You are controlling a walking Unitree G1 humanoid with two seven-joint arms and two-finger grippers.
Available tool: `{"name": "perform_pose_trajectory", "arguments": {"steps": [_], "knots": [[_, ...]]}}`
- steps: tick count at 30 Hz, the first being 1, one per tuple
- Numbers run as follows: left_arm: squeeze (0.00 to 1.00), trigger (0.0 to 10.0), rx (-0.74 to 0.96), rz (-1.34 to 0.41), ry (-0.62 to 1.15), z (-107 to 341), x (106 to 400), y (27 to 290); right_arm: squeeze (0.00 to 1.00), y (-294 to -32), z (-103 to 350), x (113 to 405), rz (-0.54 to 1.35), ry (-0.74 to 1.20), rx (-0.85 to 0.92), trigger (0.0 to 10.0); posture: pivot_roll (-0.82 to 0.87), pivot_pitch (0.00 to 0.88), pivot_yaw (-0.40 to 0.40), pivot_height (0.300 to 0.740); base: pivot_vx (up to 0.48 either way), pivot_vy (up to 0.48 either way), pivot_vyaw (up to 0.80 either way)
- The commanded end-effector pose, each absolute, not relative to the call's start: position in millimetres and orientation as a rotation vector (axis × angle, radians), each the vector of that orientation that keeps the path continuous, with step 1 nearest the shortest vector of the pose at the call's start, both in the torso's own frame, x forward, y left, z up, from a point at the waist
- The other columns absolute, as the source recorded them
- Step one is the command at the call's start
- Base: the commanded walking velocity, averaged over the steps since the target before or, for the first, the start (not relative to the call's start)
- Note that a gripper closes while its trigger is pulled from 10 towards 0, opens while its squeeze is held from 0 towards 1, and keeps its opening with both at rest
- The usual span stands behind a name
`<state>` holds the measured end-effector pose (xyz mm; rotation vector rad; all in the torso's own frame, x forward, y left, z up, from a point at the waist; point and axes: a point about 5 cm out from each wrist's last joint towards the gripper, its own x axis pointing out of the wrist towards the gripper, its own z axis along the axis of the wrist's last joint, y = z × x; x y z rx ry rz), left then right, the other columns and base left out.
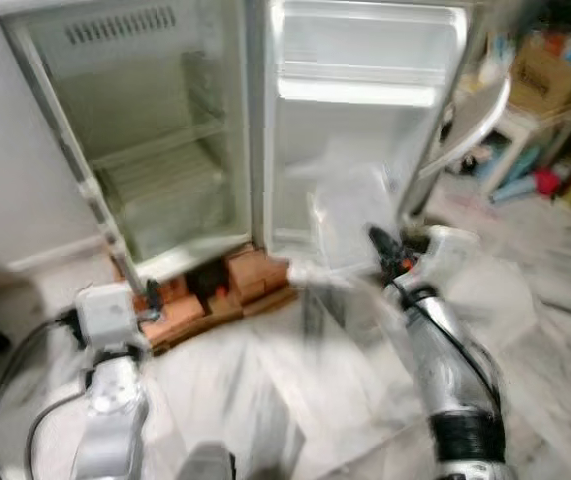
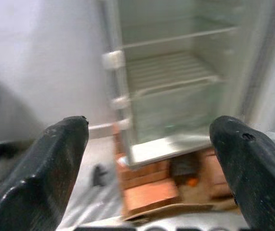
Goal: Restocking fridge
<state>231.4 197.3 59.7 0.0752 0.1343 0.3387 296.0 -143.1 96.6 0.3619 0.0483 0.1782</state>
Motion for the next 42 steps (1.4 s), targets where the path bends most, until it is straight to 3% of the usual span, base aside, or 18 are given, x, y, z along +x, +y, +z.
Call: {"name": "perform_pose_trajectory", "arguments": {"steps": [1,7,16,20,35,42], "knots": [[0.00,10.0,0.048,0.319,0.134,61.1,232.4,191.3,0.00,-151.0,98.6,295.5,0.167,0.043,0.352,10.0,0.10,0.016,-0.058,0.740,0.000,0.000,0.66],[0.00,10.0,0.013,0.312,0.121,62.4,236.8,190.5,0.00,-149.7,90.0,292.1,0.162,0.085,0.382,10.0,0.11,0.000,-0.074,0.740,0.000,0.000,0.64],[0.00,10.0,0.014,0.292,0.100,66.8,241.4,189.0,0.00,-149.6,90.5,297.0,0.164,0.085,0.374,10.0,0.12,0.000,-0.070,0.740,0.113,0.000,0.00],[0.00,10.0,0.019,0.284,0.099,66.7,242.1,189.1,0.00,-144.8,94.7,296.3,0.212,0.064,0.344,10.0,0.11,0.000,-0.067,0.740,0.310,0.296,0.00],[0.00,10.0,0.028,0.279,0.106,66.6,246.2,185.1,0.00,-138.4,96.5,297.0,0.233,0.056,0.348,10.0,0.12,0.000,-0.060,0.740,0.294,0.354,0.80],[0.00,10.0,0.045,0.274,0.102,67.3,248.5,186.2,0.00,-138.3,96.6,300.0,0.219,0.058,0.348,10.0,0.12,0.000,-0.058,0.740,0.000,0.000,0.00]]}}
